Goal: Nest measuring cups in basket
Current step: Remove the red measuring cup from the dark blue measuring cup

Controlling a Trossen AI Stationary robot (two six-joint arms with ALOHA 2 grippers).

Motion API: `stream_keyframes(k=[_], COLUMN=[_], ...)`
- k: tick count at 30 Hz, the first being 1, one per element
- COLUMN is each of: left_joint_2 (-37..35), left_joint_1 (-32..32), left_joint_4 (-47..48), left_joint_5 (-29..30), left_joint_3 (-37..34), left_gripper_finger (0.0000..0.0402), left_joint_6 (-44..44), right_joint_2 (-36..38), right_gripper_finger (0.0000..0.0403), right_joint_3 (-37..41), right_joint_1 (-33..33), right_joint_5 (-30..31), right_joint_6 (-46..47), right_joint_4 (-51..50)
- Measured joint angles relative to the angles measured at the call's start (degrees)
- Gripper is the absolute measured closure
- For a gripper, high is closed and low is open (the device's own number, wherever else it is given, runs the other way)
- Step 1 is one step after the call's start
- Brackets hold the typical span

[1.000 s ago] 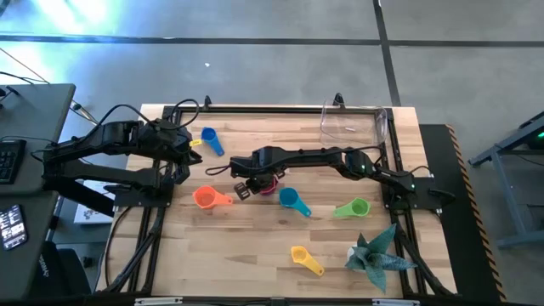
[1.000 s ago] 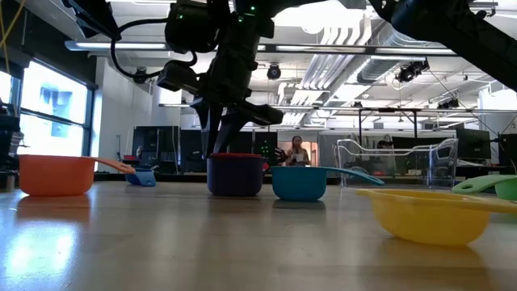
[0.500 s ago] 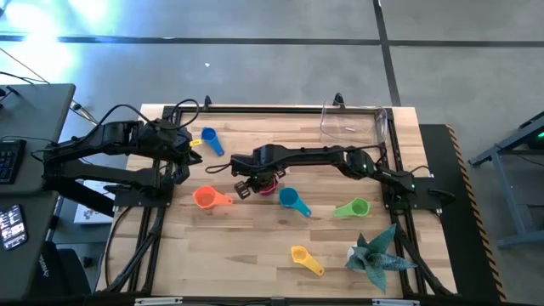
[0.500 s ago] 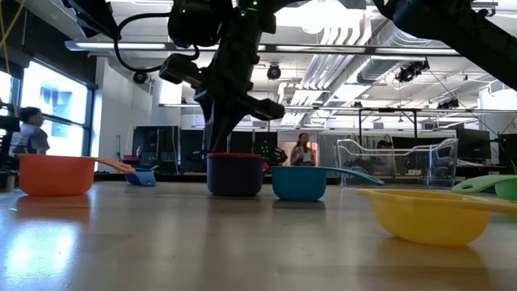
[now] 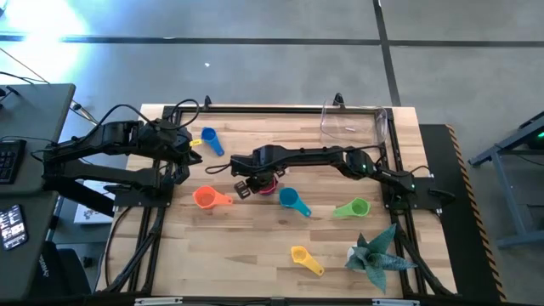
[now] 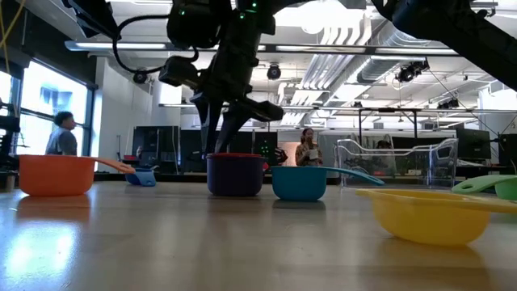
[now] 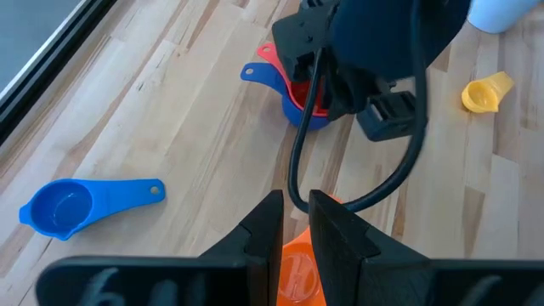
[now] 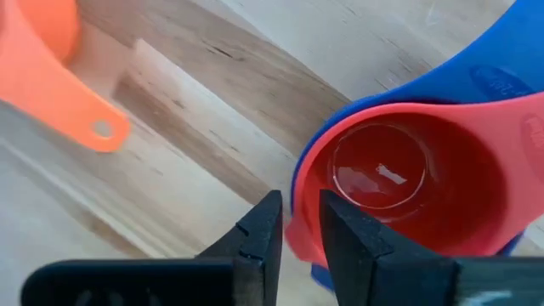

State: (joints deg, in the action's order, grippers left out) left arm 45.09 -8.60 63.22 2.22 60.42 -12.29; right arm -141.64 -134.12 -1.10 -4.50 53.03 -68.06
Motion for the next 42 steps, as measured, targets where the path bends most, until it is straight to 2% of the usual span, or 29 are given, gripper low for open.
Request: stream_keyframes(k=[15, 42], left_joint_2=[0.0, 0.0], left_joint_1=[0.0, 0.0], left_joint_4=[0.0, 0.0], left_joint_5=[0.0, 0.0], left_joint_3=[0.0, 0.0], left_gripper_finger=[0.0353, 0.0353], left_joint_6=[0.0, 0.0], right_joint_2=[-0.4, 1.1], right_gripper_finger=[0.0399, 0.0402], right_joint_3=[0.1, -0.9], right_joint_1=[0.0, 0.4], right_joint_5=[0.8, 0.4], right_joint_6=[0.4, 0.5], right_joint_4=[0.2, -0.3])
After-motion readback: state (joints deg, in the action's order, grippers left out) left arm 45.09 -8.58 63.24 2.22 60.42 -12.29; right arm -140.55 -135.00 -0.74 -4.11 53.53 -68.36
